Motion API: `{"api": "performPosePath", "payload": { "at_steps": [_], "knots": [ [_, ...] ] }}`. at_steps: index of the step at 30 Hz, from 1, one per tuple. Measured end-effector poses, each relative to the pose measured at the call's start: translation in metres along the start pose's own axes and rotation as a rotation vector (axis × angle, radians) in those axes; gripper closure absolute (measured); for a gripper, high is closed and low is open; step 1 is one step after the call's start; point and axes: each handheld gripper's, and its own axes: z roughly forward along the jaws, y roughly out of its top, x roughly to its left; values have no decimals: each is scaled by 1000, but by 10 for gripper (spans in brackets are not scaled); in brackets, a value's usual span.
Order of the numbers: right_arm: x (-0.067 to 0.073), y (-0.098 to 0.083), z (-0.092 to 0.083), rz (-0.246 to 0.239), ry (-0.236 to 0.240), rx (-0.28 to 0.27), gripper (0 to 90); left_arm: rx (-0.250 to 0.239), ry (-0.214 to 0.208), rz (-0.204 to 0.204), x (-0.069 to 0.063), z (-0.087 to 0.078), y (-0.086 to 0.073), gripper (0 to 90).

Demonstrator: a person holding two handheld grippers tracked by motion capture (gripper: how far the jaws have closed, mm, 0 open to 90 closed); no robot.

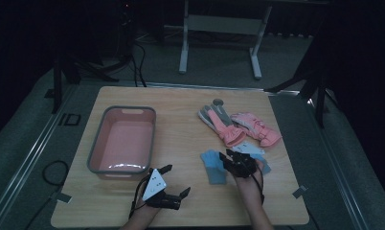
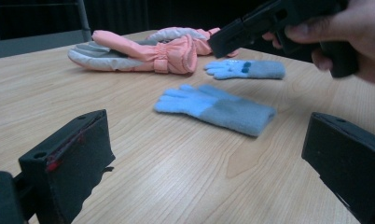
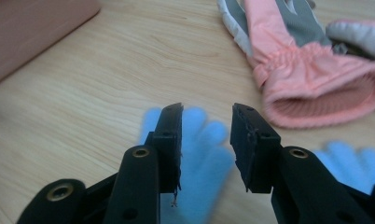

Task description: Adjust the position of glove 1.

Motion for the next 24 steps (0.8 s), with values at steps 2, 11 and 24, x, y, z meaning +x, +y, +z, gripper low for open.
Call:
{"api": "performPosePath", "payload": {
  "at_steps": [2, 11, 24],
  "knots": [
    [-14, 3, -3, -39, 30, 4, 667, -2, -1, 3, 0, 0, 0, 16],
    [-88, -4, -16, -155, 93, 94, 695, -2, 2, 5, 0, 0, 0, 16],
    [-143, -35, -15, -154, 147, 143, 679, 3, 26, 29, -2, 0, 0, 16]
  ]
}}
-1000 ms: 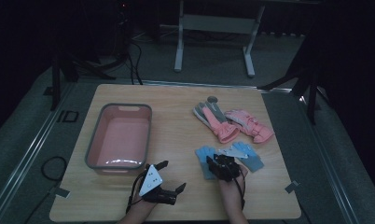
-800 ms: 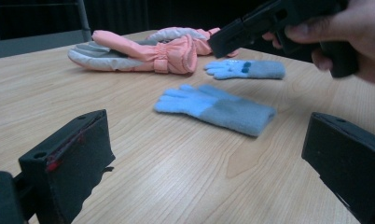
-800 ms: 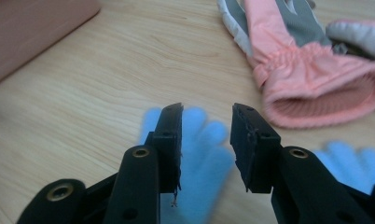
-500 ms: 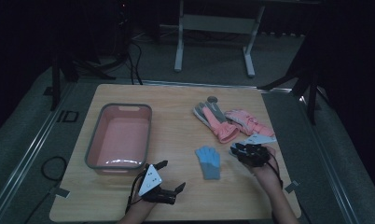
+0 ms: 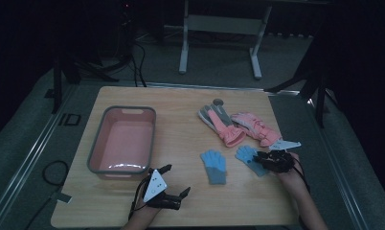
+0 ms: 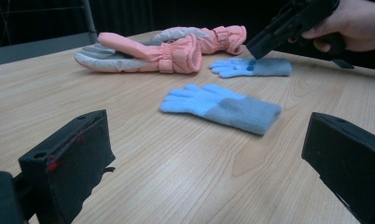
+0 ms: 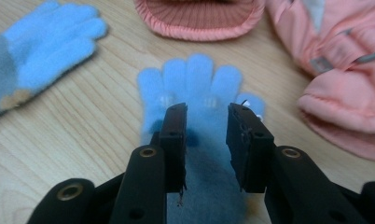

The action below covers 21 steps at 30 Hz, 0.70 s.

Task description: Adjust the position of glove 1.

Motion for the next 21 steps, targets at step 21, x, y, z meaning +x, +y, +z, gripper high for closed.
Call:
{"api": "performPosePath", "payload": {
  "at_steps": [21],
  "knots": [
    [30, -1, 12, 101, -159, 25, 861, 4, 3, 0, -1, 0, 0, 16]
  ]
}}
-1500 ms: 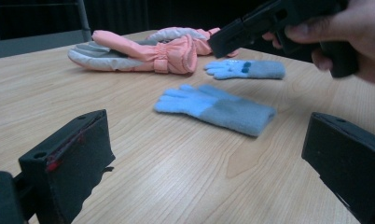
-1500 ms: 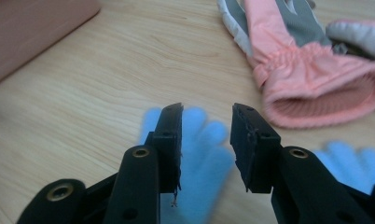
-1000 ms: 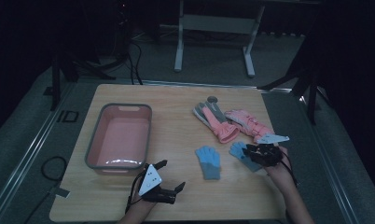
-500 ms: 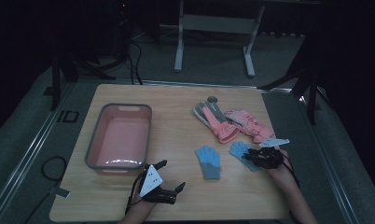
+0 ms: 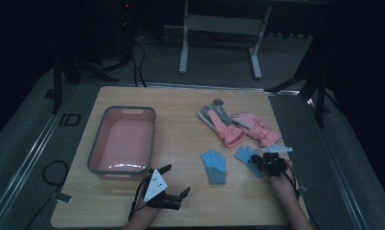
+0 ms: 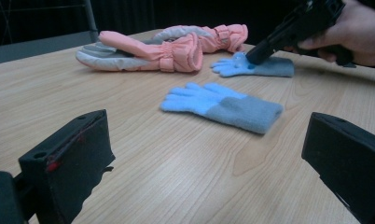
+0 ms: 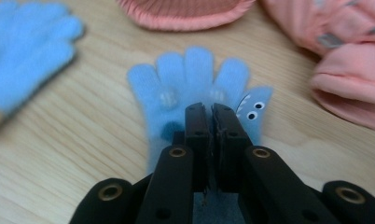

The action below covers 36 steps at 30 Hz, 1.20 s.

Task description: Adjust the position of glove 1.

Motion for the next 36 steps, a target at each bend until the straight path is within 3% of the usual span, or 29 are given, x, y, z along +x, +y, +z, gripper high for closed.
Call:
{"api": "performPosePath", "payload": {
  "at_steps": [1, 2, 6, 10, 15, 19, 23, 25, 27, 30, 36],
  "knots": [
    [4, 2, -4, 32, -21, -2, 862, 1, 3, 1, 0, 0, 0, 16],
    [12, 7, -19, 134, -55, -35, 862, 1, 3, 2, 0, 0, 0, 16],
    [28, 11, -41, 258, -119, -86, 863, 3, 7, -1, 0, 0, 0, 16],
    [43, 7, -50, 338, -174, -100, 863, 6, 9, -2, 0, 1, 0, 16],
    [53, -2, -47, 416, -198, -101, 863, 10, 7, -3, -1, 1, 1, 16],
    [53, -9, -41, 445, -241, -106, 862, 10, 7, -4, -1, 1, 1, 16],
    [55, -15, -29, 442, -264, -82, 859, 11, 6, -2, 0, 1, 1, 16],
    [56, -18, -22, 450, -251, -66, 853, 11, 4, -3, 0, 1, 1, 16],
    [56, -22, -15, 432, -265, -40, 835, 10, 5, -4, 0, 1, 1, 16],
    [57, -23, -13, 413, -266, -44, 809, 10, 4, -5, 0, 1, 1, 16],
    [52, -17, -21, 383, -204, -38, 727, 10, 1, -6, 0, 1, 1, 16]
  ]
}}
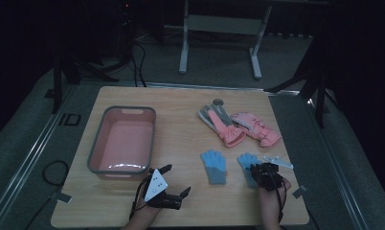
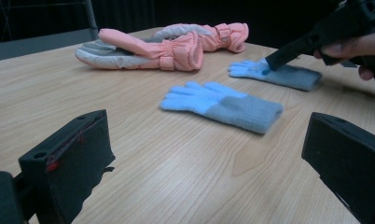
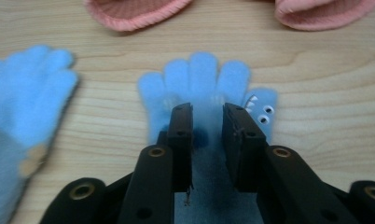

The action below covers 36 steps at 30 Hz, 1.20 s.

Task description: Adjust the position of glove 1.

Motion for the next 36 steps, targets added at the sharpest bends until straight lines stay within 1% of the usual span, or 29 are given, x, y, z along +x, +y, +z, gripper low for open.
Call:
{"api": "performPosePath", "payload": {
  "at_steps": [1, 3, 5, 6, 7, 9, 10, 12, 13, 16, 18, 20, 22, 24, 25, 26, 27, 29, 31, 33, 34, 35, 36],
  "knots": [
    [-1, 2, -2, -13, 16, -2, 709, 0, 0, 0, 0, 0, 0, 16],
    [-6, 8, -5, -64, 28, -6, 691, -2, 0, -2, 0, 0, 0, 16],
    [-10, 13, -6, -95, 66, -11, 666, -1, 0, -2, 0, 0, 0, 16],
    [-12, 16, -7, -116, 79, -9, 667, -1, 0, -3, 0, 0, 0, 16],
    [-14, 18, -7, -146, 93, -2, 659, -1, 0, -1, 0, 0, 0, 16],
    [-18, 22, -7, -201, 130, -7, 649, -2, -1, -1, 0, 0, 0, 16],
    [-20, 23, -7, -229, 144, 5, 649, -2, -1, -1, 0, 0, 0, 16],
    [-23, 22, -8, -265, 182, 1, 648, -6, -2, -4, 0, 0, 0, 16],
    [-25, 21, -7, -291, 199, 9, 649, -4, 1, -7, 0, 0, 0, 16],
    [-28, 19, -5, -367, 230, 12, 649, -3, 6, -4, 0, 0, 0, 16],
    [-32, 18, -4, -431, 243, 17, 651, -6, 13, 2, -1, 0, 0, 16],
    [-36, 18, -5, -463, 257, 19, 658, -5, 13, 5, -1, 0, 0, 16],
    [-41, 19, -5, -471, 266, 17, 662, -5, 13, 5, -1, 0, 0, 16],
    [-44, 19, -5, -482, 285, 11, 662, -6, 13, 4, -1, 0, 0, 16],
    [-44, 19, -5, -489, 283, 6, 662, -7, 13, 2, -1, 0, 0, 16],
    [-45, 19, -5, -509, 276, 3, 662, -8, 15, 0, -1, -1, 0, 16],
    [-44, 19, -4, -517, 282, 0, 662, -9, 18, -1, -1, -1, 0, 16],
    [-43, 18, -2, -515, 296, -4, 662, -12, 20, 1, -1, -1, -1, 16],
    [-43, 17, 2, -517, 299, 5, 664, -11, 20, 2, -1, -1, -1, 16],
    [-43, 15, 8, -505, 306, 23, 683, -10, 20, 5, -2, -1, 0, 16],
    [-43, 12, 11, -516, 288, 47, 689, -9, 20, 6, -2, -1, 0, 16],
    [-42, 10, 13, -534, 273, 47, 708, -9, 21, 7, -2, -1, 0, 16],
    [-41, 8, 13, -535, 270, 36, 731, -8, 21, 8, -2, -1, 0, 16]
  ]
}}
